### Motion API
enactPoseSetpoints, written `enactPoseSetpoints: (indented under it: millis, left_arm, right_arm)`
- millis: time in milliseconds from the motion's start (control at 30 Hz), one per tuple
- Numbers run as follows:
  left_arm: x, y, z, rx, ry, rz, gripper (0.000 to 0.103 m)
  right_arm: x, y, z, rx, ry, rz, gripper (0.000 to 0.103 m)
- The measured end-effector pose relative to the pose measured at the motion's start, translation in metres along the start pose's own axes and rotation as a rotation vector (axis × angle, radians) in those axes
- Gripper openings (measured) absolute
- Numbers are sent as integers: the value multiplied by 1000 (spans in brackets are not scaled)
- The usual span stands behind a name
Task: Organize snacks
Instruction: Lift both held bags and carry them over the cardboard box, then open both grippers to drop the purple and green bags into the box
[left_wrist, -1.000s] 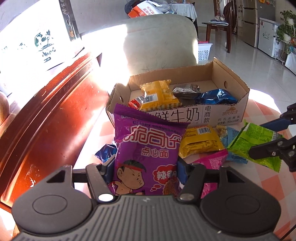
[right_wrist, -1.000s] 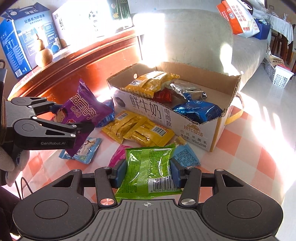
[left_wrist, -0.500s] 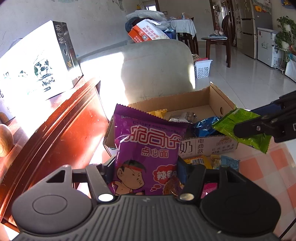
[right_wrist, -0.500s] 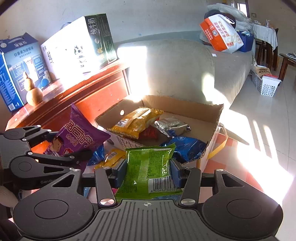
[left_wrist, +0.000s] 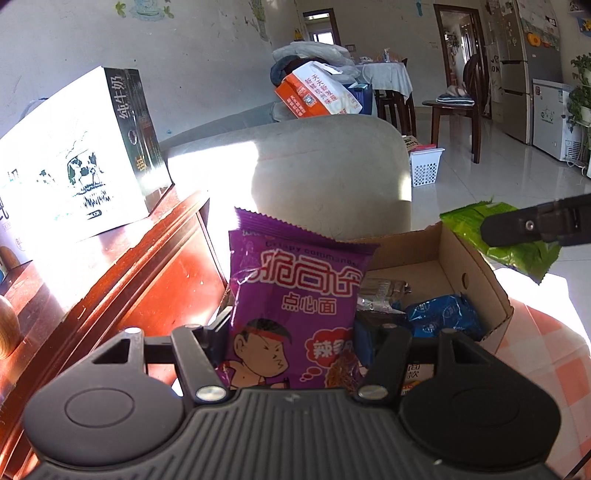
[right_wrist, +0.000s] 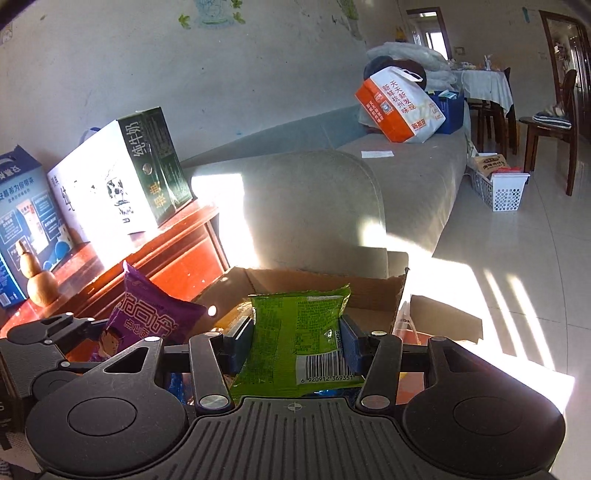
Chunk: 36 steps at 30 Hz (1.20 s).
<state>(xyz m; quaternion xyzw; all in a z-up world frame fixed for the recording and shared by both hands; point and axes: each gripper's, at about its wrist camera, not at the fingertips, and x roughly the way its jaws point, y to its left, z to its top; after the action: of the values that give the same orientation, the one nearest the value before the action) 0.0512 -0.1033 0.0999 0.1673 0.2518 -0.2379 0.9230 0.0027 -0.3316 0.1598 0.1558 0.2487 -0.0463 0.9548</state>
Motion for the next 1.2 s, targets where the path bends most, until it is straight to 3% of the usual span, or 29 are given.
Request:
enactPoseSetpoints:
  millis: [633, 733, 800, 833, 1033, 1200]
  left_arm:
    - [62, -10, 27, -74, 6, -50, 62]
    - [71, -13, 26, -100, 11, -61, 71]
    - [72, -15, 25, -103, 14, -60, 86]
    - [71, -16, 25, -104, 13, -64, 86]
    - [60, -13, 22, -85, 64, -59, 87]
    - [48, -4, 9, -78, 132, -17, 89]
  right_arm:
    - [54, -25, 23, 107, -12, -46, 49]
    - [62, -32, 23, 146, -19, -46, 51]
    - [64, -36, 23, 175, -2, -59, 64]
    - [64, -38, 22, 190, 3, -50, 70]
    - [63, -32, 18, 157, 63, -62, 81]
    - [68, -22, 8, 125, 130, -66, 83]
